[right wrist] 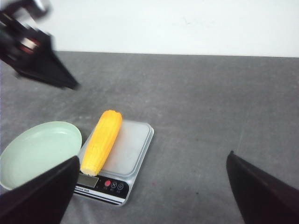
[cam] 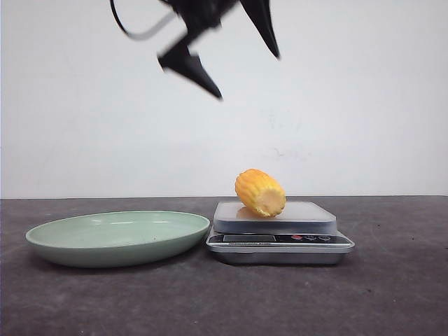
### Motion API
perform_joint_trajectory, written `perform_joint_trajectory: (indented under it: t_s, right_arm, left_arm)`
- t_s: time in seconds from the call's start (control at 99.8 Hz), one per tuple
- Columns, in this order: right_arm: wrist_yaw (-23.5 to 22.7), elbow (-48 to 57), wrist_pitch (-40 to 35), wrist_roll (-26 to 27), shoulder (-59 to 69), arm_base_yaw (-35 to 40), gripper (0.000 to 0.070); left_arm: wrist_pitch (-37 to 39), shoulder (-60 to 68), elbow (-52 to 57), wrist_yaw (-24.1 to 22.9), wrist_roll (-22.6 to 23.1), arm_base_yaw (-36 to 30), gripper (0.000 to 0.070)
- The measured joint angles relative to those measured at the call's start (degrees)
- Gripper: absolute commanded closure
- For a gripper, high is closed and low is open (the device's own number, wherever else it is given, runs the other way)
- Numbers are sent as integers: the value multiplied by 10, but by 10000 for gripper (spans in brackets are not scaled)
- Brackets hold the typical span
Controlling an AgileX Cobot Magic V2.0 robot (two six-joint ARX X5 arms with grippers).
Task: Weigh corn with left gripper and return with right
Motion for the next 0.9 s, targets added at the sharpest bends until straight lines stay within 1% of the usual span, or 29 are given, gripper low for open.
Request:
perform_joint_trajectory:
  t_s: [0.09, 0.21, 0.281, 0.351, 0.471, 0.551, 0.671, 0.792, 0.902]
  right_arm:
    - [0, -12, 0, 0, 0, 0, 85]
    - [0, -32, 0, 0, 0, 0, 85]
    - [0, -40, -1, 0, 0, 0, 85]
    - [-6, -44, 0, 1, 0, 0, 85]
    - [-31, -48, 13, 5, 1, 0, 85]
    - [-45, -49, 22, 7, 4, 0, 85]
    - [-81, -49, 60, 16, 22, 0, 91]
    - [-121, -49, 110, 38, 67, 0, 139]
    - [-148, -49, 145, 57, 134, 10, 140]
  left_arm:
    - [-48, -2, 53, -3, 18, -2, 149]
    - [-51, -30, 85, -9, 31, -8, 149]
    - [-51, -68, 85, -29, 34, -14, 149]
    - [-51, -115, 85, -61, 35, -25, 149]
    - [-51, -204, 89, -124, 40, -40, 149]
    - [-51, -259, 90, -155, 43, -45, 149]
    - [-51, -329, 92, -173, 44, -46, 149]
    - [-51, -391, 92, -173, 43, -47, 149]
    - [-51, -446, 92, -173, 42, -48, 149]
